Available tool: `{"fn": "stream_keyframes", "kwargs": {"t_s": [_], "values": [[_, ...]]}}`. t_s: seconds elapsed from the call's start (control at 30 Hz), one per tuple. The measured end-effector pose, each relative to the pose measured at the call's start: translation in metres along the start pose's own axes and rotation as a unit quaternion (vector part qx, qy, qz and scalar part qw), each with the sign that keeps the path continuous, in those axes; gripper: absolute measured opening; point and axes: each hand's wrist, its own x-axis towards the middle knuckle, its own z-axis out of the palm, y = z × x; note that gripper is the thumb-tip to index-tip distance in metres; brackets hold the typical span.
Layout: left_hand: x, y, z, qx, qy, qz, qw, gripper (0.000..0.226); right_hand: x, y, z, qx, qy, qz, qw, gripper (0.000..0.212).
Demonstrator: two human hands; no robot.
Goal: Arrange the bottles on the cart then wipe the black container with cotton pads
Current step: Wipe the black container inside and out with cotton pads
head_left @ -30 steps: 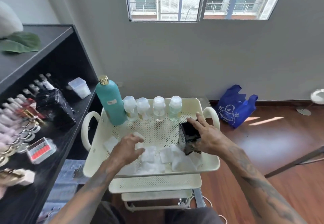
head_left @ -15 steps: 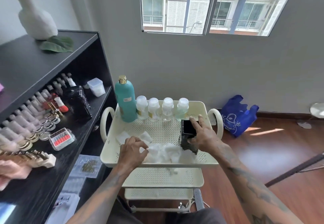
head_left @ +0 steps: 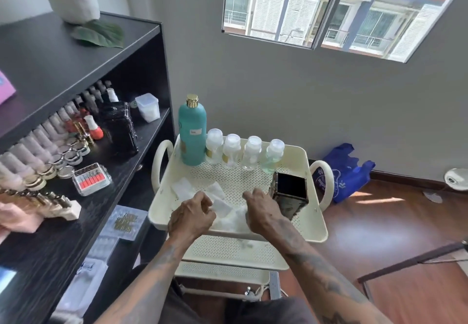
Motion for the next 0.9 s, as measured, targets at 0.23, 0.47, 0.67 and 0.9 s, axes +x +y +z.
{"fn": "stream_keyframes", "kwargs": {"t_s": [0.23,0.47,0.67,0.9], "values": [[0.007,0.004,-0.002,0.052,-0.049,-0.009,0.997,0.042,-0.005,0.030,-0.008,0.039,0.019,-0.073,0.996,0.053],[0.006,0.001,0.005,0.061,-0.031,-0.025,0.997,0.033,-0.011,0.070,0.002,-0.069,-0.086,-0.176,0.978,0.031],[0.004,0.003,0.005,0.069,-0.021,-0.017,0.997,0.028,-0.011,0.083,0.008,-0.018,0.042,-0.226,0.973,0.017],[0.003,0.003,0.004,0.067,-0.023,-0.014,0.997,0.021,-0.033,0.060,0.011,0.255,0.158,-0.112,0.947,0.017]]}}
